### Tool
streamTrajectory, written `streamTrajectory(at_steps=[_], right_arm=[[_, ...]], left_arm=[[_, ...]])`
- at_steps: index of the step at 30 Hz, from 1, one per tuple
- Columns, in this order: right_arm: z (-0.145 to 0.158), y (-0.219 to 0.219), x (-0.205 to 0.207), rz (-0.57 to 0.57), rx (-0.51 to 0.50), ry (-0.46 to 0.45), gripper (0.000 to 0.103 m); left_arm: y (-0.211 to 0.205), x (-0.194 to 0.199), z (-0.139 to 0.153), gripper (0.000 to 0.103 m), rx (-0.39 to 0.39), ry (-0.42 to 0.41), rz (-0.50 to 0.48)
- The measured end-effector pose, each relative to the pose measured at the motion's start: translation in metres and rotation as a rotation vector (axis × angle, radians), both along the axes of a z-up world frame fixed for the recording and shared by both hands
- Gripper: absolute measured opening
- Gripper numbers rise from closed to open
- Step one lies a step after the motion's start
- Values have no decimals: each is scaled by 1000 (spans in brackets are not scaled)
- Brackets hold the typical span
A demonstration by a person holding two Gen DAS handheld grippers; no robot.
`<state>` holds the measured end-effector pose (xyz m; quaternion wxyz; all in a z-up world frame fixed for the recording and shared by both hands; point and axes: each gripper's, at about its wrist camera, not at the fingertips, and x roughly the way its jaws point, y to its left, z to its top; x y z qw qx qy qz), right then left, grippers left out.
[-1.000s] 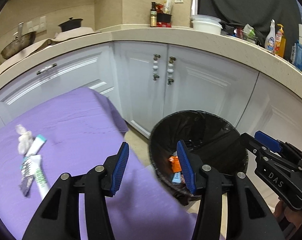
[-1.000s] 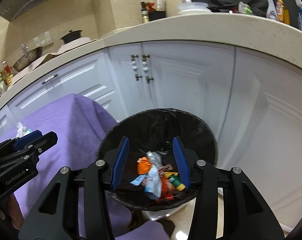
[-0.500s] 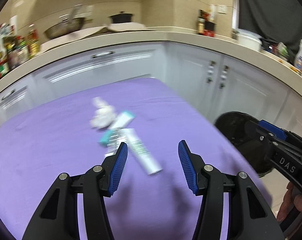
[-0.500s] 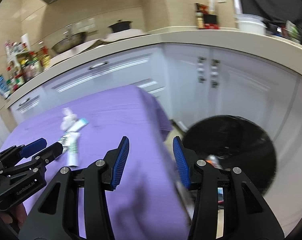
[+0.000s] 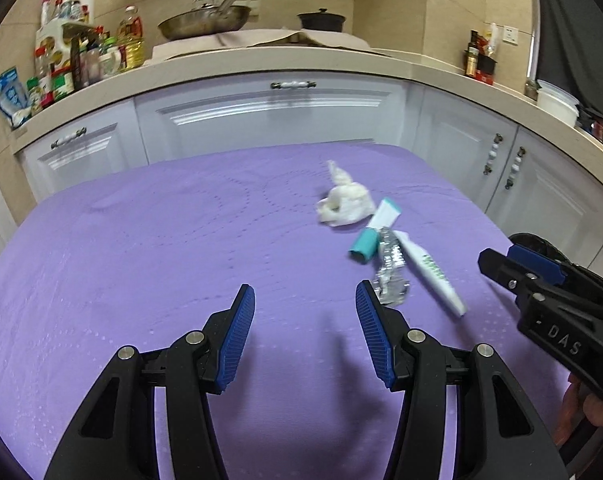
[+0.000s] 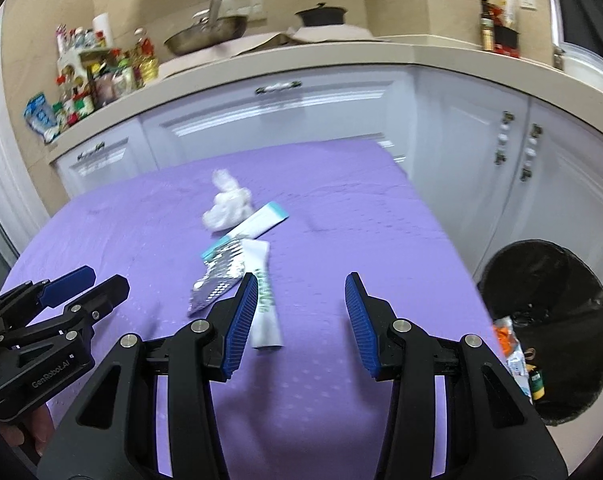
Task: Collect trash
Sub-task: 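Grasp the white-green tube with the right gripper while the left grasps the foil wrapper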
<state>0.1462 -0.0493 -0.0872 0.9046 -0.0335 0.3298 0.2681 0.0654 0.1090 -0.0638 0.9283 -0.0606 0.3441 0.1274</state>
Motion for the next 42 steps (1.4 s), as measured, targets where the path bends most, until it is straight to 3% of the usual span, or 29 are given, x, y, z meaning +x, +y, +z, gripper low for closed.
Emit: streamTrajectory(at_steps=[12,14,20,38,39,42], right_arm=[[-20,38,14,53,-85,110,41],[-24,41,16,59,-98,129,29],[-27,41,19,66,-118,149,16],[-13,-36,15,-43,-48,98,14],[-13,-41,15,-51,-41,98,14],[-13,-49,15,-62,-32,98,14]], left_arm=[[17,5,-10,52,-43,39,0],[16,5,-10,52,-46,40,-8],[7,7,-10,54,-50,38,-33],[-39,35,-6,57,-41,26,-123],[-41,39,-8,56,-34,33,-124],[-43,45,-12,38,-35,54,-128]])
